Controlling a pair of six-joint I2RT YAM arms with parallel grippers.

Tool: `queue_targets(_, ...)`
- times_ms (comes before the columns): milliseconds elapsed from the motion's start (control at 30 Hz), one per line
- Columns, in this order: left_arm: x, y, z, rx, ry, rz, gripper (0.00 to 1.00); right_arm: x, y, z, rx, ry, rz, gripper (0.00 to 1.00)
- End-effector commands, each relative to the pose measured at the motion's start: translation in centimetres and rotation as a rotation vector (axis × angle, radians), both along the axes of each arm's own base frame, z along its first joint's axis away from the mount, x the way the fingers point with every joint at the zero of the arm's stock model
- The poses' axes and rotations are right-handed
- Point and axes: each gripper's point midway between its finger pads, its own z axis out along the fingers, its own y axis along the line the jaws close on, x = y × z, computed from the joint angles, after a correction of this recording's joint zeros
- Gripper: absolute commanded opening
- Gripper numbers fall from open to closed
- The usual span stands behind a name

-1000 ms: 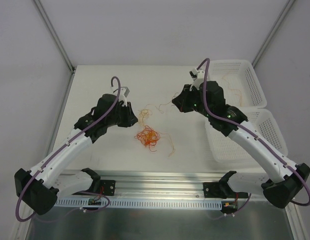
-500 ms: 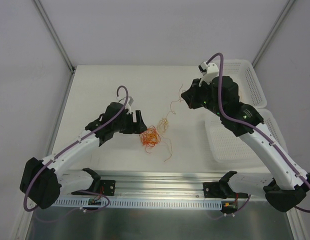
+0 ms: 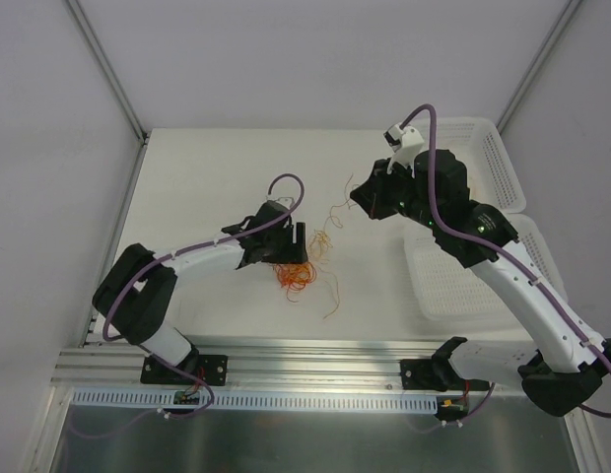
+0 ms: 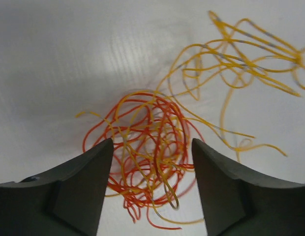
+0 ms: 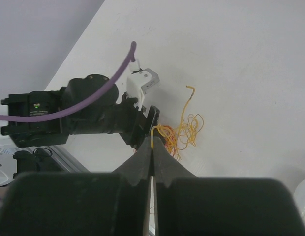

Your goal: Untangle the cables

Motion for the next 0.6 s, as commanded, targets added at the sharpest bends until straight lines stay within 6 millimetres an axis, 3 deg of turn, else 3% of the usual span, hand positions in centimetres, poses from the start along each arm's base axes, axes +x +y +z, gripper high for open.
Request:
queue_targets(0,0.7,1.5,-2.8,0.097,0.044,0.115,0.62,-0.9,-0.5,3.3,0.060,-0.056,0.013,0.01)
queue_targets(67,0.4,2.6,-4.0,0.153,0.078,0.157,0.51,-1.3,-1.0,3.8,0.051,-0.069,0.007,0.01)
queue_targets(100,-0.1,3.3,-5.0,0.185,0.113,0.175,0.34,-1.5,-1.3,4.0,0.043,-0.079,0.009,0.01)
queue_targets(233,-0.2,6.3,-6.3,0.263,0.167,0.263,0.01,-2.0,-3.0,4.8,-0.008,-0.122,-0.015,0.01)
queue_targets(467,0.6,15.4,-6.0,0.276,0.238,0.549,0.00,-2.5,-8.4,8.5,-0.096,-0.274,-0.173,0.01)
queue_targets(567,0.3,18.0,-5.3,0.269,0.241,0.624,0.00,-2.9,-10.7,9.9,-0.115,-0.333,-0.249,0.01)
